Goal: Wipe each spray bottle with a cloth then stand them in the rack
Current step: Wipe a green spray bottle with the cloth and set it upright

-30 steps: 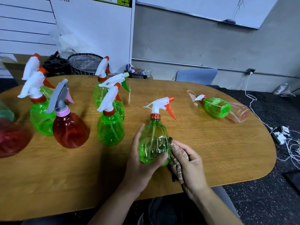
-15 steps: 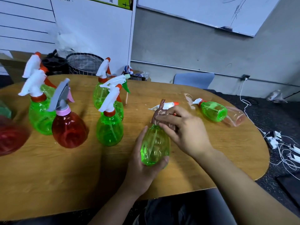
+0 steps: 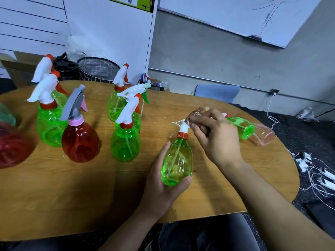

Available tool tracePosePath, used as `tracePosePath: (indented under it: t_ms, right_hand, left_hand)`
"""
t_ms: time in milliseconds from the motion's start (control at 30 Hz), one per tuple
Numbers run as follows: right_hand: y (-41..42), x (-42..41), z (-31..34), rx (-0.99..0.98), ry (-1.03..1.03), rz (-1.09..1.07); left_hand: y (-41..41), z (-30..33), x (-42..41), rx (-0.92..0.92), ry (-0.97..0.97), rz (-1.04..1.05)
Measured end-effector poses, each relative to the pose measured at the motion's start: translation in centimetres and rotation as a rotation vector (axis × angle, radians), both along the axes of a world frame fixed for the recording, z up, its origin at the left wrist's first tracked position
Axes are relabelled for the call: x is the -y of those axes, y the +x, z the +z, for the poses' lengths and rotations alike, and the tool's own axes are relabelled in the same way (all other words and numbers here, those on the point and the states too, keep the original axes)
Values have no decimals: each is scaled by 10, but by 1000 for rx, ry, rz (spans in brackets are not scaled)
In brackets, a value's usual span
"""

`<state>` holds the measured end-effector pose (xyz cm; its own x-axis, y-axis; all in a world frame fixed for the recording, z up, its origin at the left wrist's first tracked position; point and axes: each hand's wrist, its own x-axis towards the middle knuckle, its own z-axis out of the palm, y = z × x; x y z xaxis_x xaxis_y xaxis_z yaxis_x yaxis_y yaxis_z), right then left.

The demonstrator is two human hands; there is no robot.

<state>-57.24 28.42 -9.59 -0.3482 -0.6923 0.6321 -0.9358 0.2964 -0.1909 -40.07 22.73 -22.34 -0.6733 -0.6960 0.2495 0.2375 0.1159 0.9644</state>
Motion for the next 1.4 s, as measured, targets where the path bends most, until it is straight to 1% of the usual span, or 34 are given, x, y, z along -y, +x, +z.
tracePosePath:
  t_ms: [100,133,200,300,333,367,433,467,500,533,633,667,700,800,833,900,967,1000,1033,1133,1167,1300,1333,1400]
  right_hand:
    - [13,2,-3,5,135,186]
    - [14,3,-1,-9,162,204]
    - [7,7,5,-38,137,127]
    - [-3,10,11,-34,45,-78]
    - [-2,10,11,-35,47,-79]
    - [1,10,10,-37,80,-26]
    - [9,7,9,-31,216,146]
    - [10,6,8,-32,273,198]
    - [9,5,9,-42,286,202]
    - [5,4,10,-50,248,159]
    - [-8,2,14,-36,73,-59]
    - [-8,2,12,-32,56,-69]
    - [-5,2,9,-31,68,-30]
    - [9,0,1,-16,192,154]
    - [9,-1,1,-35,206,155]
    - [0,-1,5,-53,136,43]
    - [-10,-1,9,-23,49,-94]
    - [-10,-2,8,-19,36,-105]
    - [-8,-2,6,-31,52,-62]
    - [3,-7,-4,-80,175,152]
    - [2,-9,-4,-96,184,156]
    - [-15,-10,2,-39,32,-87]
    - [-17,-11,2,-30,30,-101]
    - [-15,-15,0,-44,67,-55]
  left_hand:
    - [-1,0,0,14,11,33]
    - [-1,0,0,19,19,35]
    - [-2,0,0,27,31,17]
    - [-1,-1,-2,22,19,-12]
    - [-1,0,-2,13,25,-15]
    - [-1,0,-2,9,32,-18]
    - [-1,0,-2,7,45,-15]
    - [-1,-1,-1,7,54,-9]
    - [-1,-1,-1,9,59,-5]
    - [-1,0,-1,13,56,-5]
    - [1,1,-2,22,24,-11]
    - [1,2,-2,22,17,-9]
    - [1,1,-2,23,15,-3]
    - [1,0,0,36,17,16]
    - [1,0,0,42,13,15]
    - [1,0,0,49,-12,14]
    - [0,0,0,55,-32,11]
    - [0,0,-1,52,-32,7]
    - [0,0,-1,47,-30,5]
    - [1,2,-1,37,-7,7]
    - [1,3,-1,35,-3,6]
    - [1,6,-3,22,-3,3]
    - [1,6,-3,14,14,-1]
    - [1,7,-2,1,30,2]
